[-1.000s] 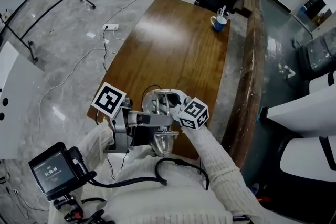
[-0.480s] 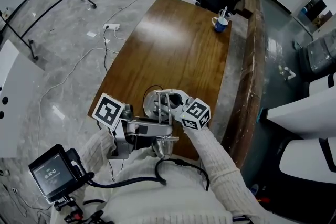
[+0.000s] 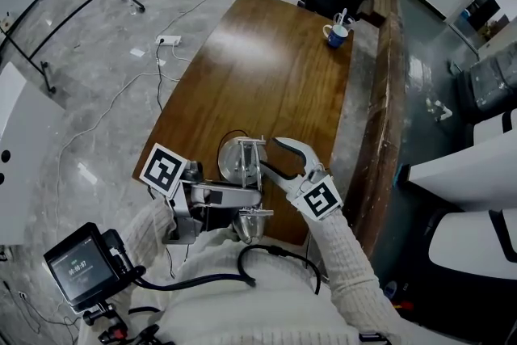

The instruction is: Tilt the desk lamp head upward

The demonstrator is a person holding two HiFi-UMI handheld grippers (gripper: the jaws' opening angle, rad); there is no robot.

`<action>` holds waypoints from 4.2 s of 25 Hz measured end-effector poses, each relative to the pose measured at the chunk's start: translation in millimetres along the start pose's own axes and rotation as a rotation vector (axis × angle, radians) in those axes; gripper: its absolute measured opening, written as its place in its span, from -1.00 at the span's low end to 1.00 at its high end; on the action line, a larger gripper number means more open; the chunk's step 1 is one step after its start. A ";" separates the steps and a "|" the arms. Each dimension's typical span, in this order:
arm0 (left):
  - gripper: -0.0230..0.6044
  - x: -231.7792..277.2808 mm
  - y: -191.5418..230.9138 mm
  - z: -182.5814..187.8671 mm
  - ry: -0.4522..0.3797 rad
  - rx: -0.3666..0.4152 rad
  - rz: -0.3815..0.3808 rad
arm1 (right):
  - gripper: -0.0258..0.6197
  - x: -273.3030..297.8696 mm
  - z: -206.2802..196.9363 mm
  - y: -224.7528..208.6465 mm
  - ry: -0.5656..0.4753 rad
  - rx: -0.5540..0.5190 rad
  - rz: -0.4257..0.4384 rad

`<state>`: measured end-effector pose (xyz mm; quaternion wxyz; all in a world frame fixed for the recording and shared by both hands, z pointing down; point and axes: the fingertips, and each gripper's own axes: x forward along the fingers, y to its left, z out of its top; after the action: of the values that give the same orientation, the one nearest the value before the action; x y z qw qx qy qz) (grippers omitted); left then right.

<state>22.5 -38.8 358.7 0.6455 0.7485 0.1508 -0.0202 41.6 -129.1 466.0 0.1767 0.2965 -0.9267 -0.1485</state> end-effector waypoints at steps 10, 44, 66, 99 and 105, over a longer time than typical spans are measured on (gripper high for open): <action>-0.37 -3.5 -1.5 2.2 -0.013 -0.050 -0.029 | -0.39 -4.6 94.6 38.3 -0.162 -0.611 -0.018; -0.38 -76.2 152.7 66.6 -0.110 1.178 0.945 | -0.69 13.5 127.2 12.4 -0.090 0.109 0.417; -0.45 -72.4 155.1 71.6 -0.144 1.171 0.873 | -0.58 25.0 128.4 -17.9 0.014 0.731 0.648; -0.26 -95.6 154.6 66.7 -0.164 1.025 0.911 | -0.25 -4.5 90.9 -84.6 -0.141 0.779 0.202; -0.47 -100.4 115.5 41.4 -0.365 1.004 0.905 | -0.92 -65.7 35.6 -77.2 -0.226 0.825 -0.139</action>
<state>-37.4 -113.1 485.3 0.1814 0.9301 -0.3140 0.0579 115.3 -143.7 389.2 -0.0695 0.3860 -0.8998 0.1911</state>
